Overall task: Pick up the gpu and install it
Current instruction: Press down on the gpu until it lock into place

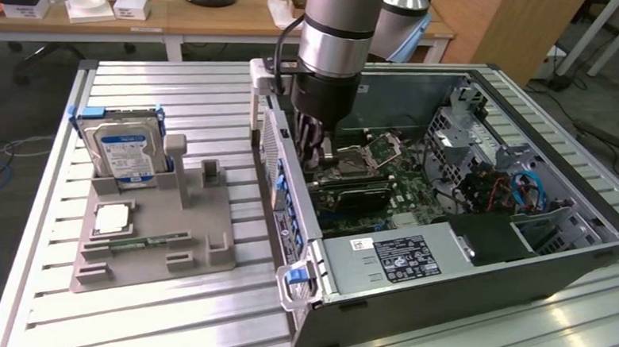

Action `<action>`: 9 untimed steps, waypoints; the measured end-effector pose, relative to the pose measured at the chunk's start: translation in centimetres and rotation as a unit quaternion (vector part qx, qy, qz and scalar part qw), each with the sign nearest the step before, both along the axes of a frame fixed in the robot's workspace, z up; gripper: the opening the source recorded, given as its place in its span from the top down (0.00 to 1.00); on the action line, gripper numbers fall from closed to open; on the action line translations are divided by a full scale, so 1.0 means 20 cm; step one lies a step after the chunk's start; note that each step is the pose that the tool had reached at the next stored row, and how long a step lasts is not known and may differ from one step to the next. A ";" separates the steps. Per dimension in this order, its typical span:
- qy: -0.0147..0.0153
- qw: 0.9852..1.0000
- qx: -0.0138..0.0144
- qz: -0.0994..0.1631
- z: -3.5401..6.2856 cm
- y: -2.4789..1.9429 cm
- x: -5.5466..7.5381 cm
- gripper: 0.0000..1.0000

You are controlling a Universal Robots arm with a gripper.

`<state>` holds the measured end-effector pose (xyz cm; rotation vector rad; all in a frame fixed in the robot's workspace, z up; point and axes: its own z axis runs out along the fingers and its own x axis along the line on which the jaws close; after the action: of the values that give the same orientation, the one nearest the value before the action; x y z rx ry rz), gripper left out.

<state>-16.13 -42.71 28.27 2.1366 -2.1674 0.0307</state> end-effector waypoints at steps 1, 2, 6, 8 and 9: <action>0.000 1.000 0.000 0.000 0.000 -0.001 0.00 0.90; 0.000 1.000 0.000 0.000 0.000 -0.001 0.00 0.90; 0.000 1.000 -0.001 0.000 0.000 -0.002 0.00 0.90; 0.000 1.000 -0.001 0.000 0.000 -0.003 0.00 0.90; 0.000 1.000 -0.002 0.000 0.000 -0.003 0.00 0.90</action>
<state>-16.13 -42.78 28.27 2.1348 -2.1658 0.0343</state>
